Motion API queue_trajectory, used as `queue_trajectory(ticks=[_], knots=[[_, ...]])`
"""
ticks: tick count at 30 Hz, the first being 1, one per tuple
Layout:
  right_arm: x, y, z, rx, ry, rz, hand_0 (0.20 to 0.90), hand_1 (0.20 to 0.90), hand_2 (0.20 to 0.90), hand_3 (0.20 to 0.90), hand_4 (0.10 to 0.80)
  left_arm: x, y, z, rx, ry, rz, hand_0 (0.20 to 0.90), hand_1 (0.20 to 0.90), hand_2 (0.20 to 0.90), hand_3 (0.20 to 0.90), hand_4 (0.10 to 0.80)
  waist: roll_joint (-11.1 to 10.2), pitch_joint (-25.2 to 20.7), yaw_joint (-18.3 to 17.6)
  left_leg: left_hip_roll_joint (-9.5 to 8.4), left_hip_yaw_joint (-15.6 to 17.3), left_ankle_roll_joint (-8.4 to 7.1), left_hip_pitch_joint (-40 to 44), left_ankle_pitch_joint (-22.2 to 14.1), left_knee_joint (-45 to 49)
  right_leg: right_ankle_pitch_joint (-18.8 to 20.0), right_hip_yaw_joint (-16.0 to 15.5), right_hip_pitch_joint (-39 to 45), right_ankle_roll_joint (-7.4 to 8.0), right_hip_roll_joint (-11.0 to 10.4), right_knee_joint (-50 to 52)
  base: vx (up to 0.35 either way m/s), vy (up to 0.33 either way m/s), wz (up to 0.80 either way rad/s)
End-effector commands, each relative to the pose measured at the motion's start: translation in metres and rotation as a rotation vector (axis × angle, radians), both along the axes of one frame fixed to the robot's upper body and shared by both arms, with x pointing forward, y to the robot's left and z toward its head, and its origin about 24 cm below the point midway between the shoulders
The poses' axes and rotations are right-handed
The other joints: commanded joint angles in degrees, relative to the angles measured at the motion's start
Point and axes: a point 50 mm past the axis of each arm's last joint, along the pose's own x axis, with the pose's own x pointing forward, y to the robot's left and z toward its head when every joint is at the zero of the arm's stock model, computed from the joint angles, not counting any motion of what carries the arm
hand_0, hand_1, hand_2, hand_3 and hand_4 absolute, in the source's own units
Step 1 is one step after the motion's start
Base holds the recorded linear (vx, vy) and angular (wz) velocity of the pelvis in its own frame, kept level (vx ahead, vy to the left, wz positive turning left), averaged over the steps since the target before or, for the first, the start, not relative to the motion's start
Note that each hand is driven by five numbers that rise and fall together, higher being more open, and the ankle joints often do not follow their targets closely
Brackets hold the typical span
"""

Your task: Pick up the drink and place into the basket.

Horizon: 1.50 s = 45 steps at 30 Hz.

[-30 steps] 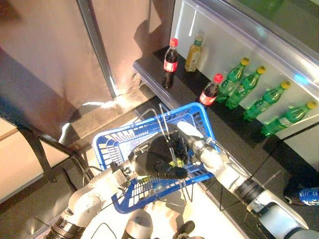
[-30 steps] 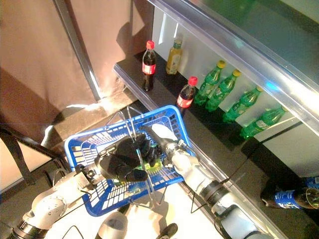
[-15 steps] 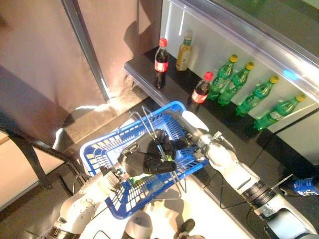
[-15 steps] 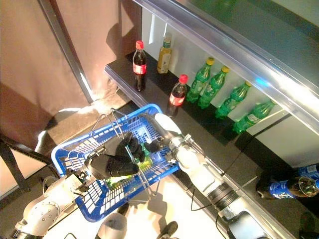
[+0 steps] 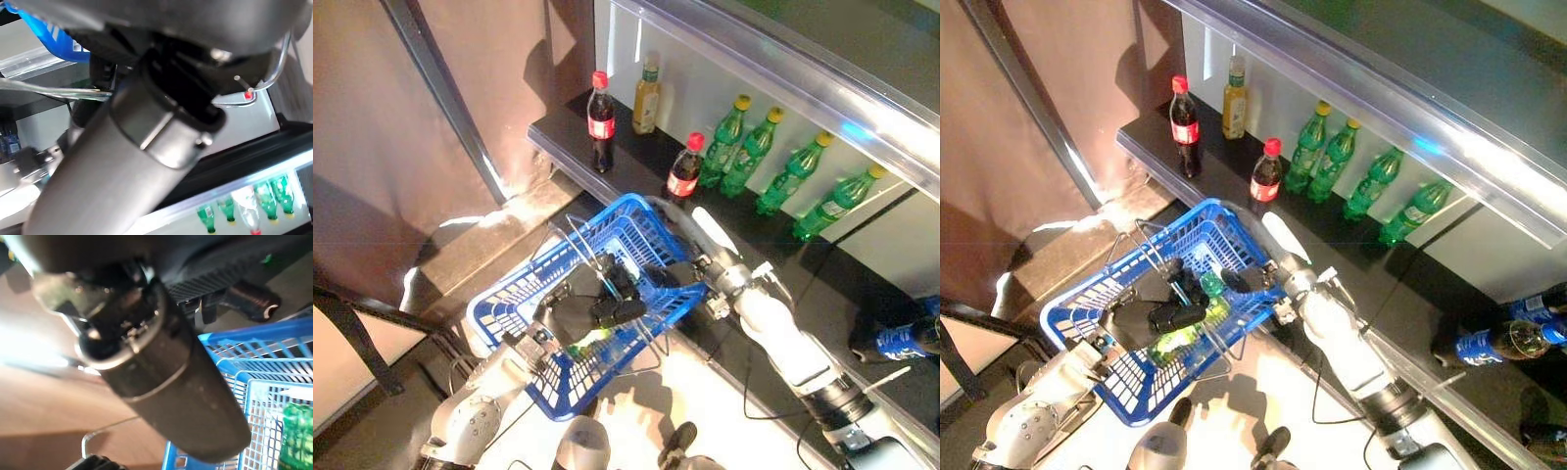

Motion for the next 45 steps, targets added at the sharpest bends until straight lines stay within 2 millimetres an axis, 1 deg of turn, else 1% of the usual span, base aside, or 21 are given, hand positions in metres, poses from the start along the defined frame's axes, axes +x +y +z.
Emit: queue_trajectory(ticks=[1, 4, 9, 11, 17, 20, 21, 24, 25, 28, 29, 30, 31, 33, 38, 41, 42, 45], knots=[[-0.024, 0.01, 0.014, 0.157, -0.127, 0.107, 0.9, 0.9, 0.9, 0.9, 0.8, 0.004, 0.0, 0.091, -0.277, -0.593, 0.058, 0.3, 0.3, 0.3, 0.2, 0.1, 2.0, -15.4, -1.8, -1.63, 1.7, 1.29, -2.0, 0.7, -1.7, -6.4, 5.5, 4.1, 3.89, -0.9, 2.3, -0.012, 0.025, -0.12], [-0.03, 0.007, 0.008, 0.185, -0.112, 0.095, 0.9, 0.9, 0.9, 0.9, 0.8, 0.003, 0.005, 0.087, -0.255, -0.59, 0.1, 0.3, 0.3, 0.3, 0.2, 0.1, 2.1, -15.5, -2.6, -1.41, 2.3, 1.29, -1.9, 0.6, -1.7, -6.4, 6.1, 3.8, 3.93, -0.9, 2.4, -0.013, 0.016, -0.1], [-0.039, -0.004, -0.002, 0.226, -0.072, 0.069, 0.9, 0.9, 0.9, 0.9, 0.8, 0.004, 0.024, 0.081, -0.229, -0.565, 0.212, 0.3, 0.3, 0.3, 0.2, 0.1, 2.5, -15.5, -5.0, -1.12, 3.3, 1.18, -1.5, 0.3, -1.7, -6.4, 7.2, 3.4, 4.15, -1.1, 2.5, -0.005, 0.001, -0.14], [-0.04, -0.005, -0.004, 0.229, -0.059, 0.064, 0.9, 0.9, 0.9, 0.9, 0.8, 0.005, 0.026, 0.08, -0.224, -0.557, 0.234, 0.3, 0.3, 0.3, 0.2, 0.1, 2.6, -15.5, -5.4, -1.08, 3.3, 1.16, -1.4, 0.3, -1.7, -6.4, 7.3, 3.3, 4.18, -1.1, 2.6, 0.001, -0.009, -0.08], [-0.047, -0.016, -0.023, 0.226, 0.02, 0.009, 0.9, 0.9, 0.9, 0.9, 0.8, 0.008, 0.042, 0.069, -0.186, -0.508, 0.365, 0.3, 0.3, 0.3, 0.2, 0.1, 2.7, -15.3, -7.6, -0.86, 3.9, 1.02, -1.0, 0.1, -1.7, -6.3, 8.3, 3.1, 4.4, -1.3, 2.7, 0.005, -0.009, -0.08], [-0.05, -0.025, -0.037, 0.226, 0.074, -0.036, 0.9, 0.9, 0.9, 0.9, 0.8, 0.008, 0.052, 0.062, -0.154, -0.476, 0.442, 0.3, 0.3, 0.3, 0.2, 0.1, 2.7, -15.3, -8.5, -0.75, 4.3, 1.01, -0.8, 0.0, -1.7, -6.2, 8.7, 3.0, 4.41, -1.3, 2.7, 0.021, -0.007, -0.01], [-0.054, -0.03, -0.044, 0.223, 0.096, -0.058, 0.9, 0.9, 0.9, 0.9, 0.8, 0.008, 0.058, 0.057, -0.142, -0.452, 0.486, 0.3, 0.3, 0.3, 0.2, 0.1, 2.8, -15.3, -9.0, -0.71, 4.5, 1.01, -0.7, 0.0, -1.7, -6.2, 8.9, 2.9, 4.41, -1.4, 2.7, 0.0, 0.0, 0.0], [-0.055, -0.032, -0.047, 0.227, 0.113, -0.069, 0.9, 0.9, 0.9, 0.9, 0.8, 0.008, 0.06, 0.055, -0.133, -0.442, 0.505, 0.3, 0.3, 0.3, 0.2, 0.1, 2.8, -15.3, -9.2, -0.71, 4.5, 1.02, -0.7, -0.1, -1.7, -6.2, 9.1, 2.9, 4.41, -1.4, 2.7, 0.0, 0.0, 0.0], [-0.057, -0.035, -0.052, 0.226, 0.128, -0.088, 0.9, 0.9, 0.9, 0.9, 0.8, 0.008, 0.064, 0.051, -0.121, -0.424, 0.537, 0.3, 0.3, 0.3, 0.2, 0.1, 2.8, -15.3, -9.6, -0.73, 4.7, 1.03, -0.7, -0.1, -1.7, -6.2, 9.3, 2.9, 4.39, -1.4, 2.7, 0.0, 0.0, 0.0], [-0.059, -0.04, -0.059, 0.218, 0.156, -0.115, 0.9, 0.9, 0.9, 0.9, 0.8, 0.007, 0.07, 0.044, -0.089, -0.392, 0.592, 0.3, 0.3, 0.3, 0.2, 0.1, 2.8, -15.3, -10.1, -0.76, 4.8, 1.04, -0.7, -0.2, -1.7, -6.1, 9.8, 2.9, 4.32, -1.3, 2.4, 0.011, 0.0, -0.03], [-0.062, -0.045, -0.065, 0.206, 0.175, -0.135, 0.9, 0.9, 0.9, 0.9, 0.8, 0.007, 0.076, 0.037, -0.06, -0.356, 0.644, 0.3, 0.3, 0.3, 0.2, 0.1, 2.9, -15.4, -10.5, -0.73, 4.9, 1.04, -0.7, -0.2, -1.7, -6.0, 10.1, 2.9, 4.31, -1.3, 2.4, 0.024, 0.003, -0.16], [-0.062, -0.045, -0.065, 0.206, 0.176, -0.137, 0.9, 0.9, 0.9, 0.9, 0.8, 0.007, 0.076, 0.036, -0.058, -0.352, 0.648, 0.3, 0.3, 0.3, 0.2, 0.1, 2.9, -15.4, -10.5, -0.72, 5.0, 1.05, -0.6, -0.2, -1.7, -6.0, 10.2, 2.9, 4.31, -1.3, 2.4, 0.028, 0.002, -0.2], [-0.063, -0.048, -0.068, 0.208, 0.188, -0.15, 0.9, 0.9, 0.9, 0.9, 0.8, 0.007, 0.079, 0.031, -0.046, -0.327, 0.667, 0.3, 0.3, 0.3, 0.2, 0.1, 2.9, -15.4, -10.8, -0.73, 5.0, 1.06, -0.7, -0.2, -1.7, -6.0, 10.4, 2.9, 4.28, -1.2, 2.4, 0.019, -0.003, -0.16], [-0.065, -0.054, -0.076, 0.202, 0.215, -0.183, 0.9, 0.9, 0.9, 0.9, 0.8, 0.006, 0.088, 0.015, 0.001, -0.254, 0.725, 0.3, 0.3, 0.3, 0.2, 0.1, 2.9, -15.5, -11.4, -0.69, 5.4, 1.07, -0.6, -0.2, -1.7, -6.1, 11.0, 2.8, 4.15, -1.1, 2.4, 0.02, -0.009, -0.09], [-0.068, -0.063, -0.092, 0.171, 0.269, -0.229, 0.9, 0.9, 0.9, 0.9, 0.8, 0.002, 0.102, -0.015, 0.072, -0.12, 0.815, 0.3, 0.3, 0.3, 0.2, 0.1, 3.0, -15.6, -12.1, -0.73, 5.8, 1.12, -0.4, -0.3, -1.7, -6.1, 11.6, 2.8, 3.97, -1.0, 2.5, 0.011, -0.007, -0.11], [-0.073, -0.069, -0.107, 0.137, 0.315, -0.27, 0.9, 0.9, 0.9, 0.9, 0.8, -0.002, 0.111, -0.041, 0.123, -0.006, 0.856, 0.3, 0.3, 0.3, 0.2, 0.1, 3.1, -15.7, -12.8, -0.8, 6.2, 1.24, -0.3, -0.4, -1.7, -6.3, 12.3, 2.6, 3.93, -0.9, 2.7, 0.009, -0.007, -0.04], [-0.073, -0.071, -0.111, 0.129, 0.327, -0.28, 0.9, 0.9, 0.9, 0.9, 0.8, -0.003, 0.113, -0.047, 0.141, 0.021, 0.864, 0.3, 0.3, 0.3, 0.2, 0.1, 3.2, -15.7, -12.9, -0.78, 6.3, 1.27, -0.2, -0.4, -1.7, -6.3, 12.4, 2.6, 3.9, -0.9, 2.7, 0.009, -0.015, -0.05], [-0.077, -0.077, -0.124, 0.109, 0.373, -0.318, 0.9, 0.9, 0.9, 0.9, 0.8, -0.011, 0.12, -0.072, 0.2, 0.144, 0.89, 0.3, 0.3, 0.3, 0.2, 0.1, 3.4, -15.8, -13.4, -0.74, 6.7, 1.33, -0.1, -0.5, -1.7, -6.4, 12.9, 2.4, 3.73, -0.8, 2.9, 0.013, -0.014, -0.05]])
